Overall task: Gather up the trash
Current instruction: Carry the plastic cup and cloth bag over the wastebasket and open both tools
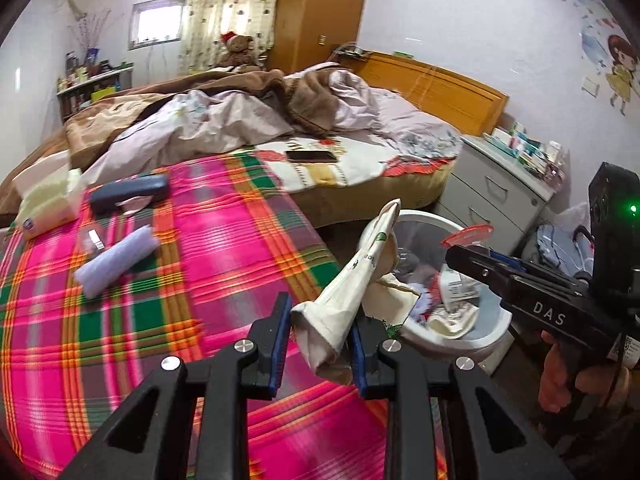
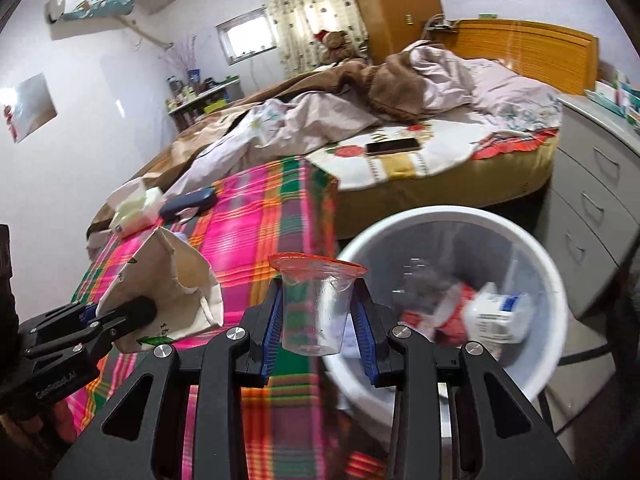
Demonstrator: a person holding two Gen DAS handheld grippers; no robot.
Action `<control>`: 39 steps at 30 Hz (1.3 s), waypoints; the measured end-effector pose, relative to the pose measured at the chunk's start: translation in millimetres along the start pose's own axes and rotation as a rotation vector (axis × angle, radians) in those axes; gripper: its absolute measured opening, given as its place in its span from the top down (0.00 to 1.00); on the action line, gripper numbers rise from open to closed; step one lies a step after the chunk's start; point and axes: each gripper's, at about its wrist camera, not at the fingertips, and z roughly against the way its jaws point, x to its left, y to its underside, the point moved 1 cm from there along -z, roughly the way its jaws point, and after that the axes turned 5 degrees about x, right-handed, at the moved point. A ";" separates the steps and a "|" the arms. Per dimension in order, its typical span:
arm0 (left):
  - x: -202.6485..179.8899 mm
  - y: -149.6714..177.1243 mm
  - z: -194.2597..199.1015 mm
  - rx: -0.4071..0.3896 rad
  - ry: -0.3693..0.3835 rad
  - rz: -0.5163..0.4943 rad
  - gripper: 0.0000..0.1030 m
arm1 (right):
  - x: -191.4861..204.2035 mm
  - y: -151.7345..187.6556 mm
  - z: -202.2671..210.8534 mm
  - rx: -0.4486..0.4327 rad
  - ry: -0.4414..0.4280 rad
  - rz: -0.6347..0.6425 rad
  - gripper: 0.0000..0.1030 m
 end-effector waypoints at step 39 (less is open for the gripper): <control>-96.0 -27.5 -87.4 0.093 0.078 -0.051 0.42 | -99.1 16.6 -14.8 0.104 0.176 -0.067 0.43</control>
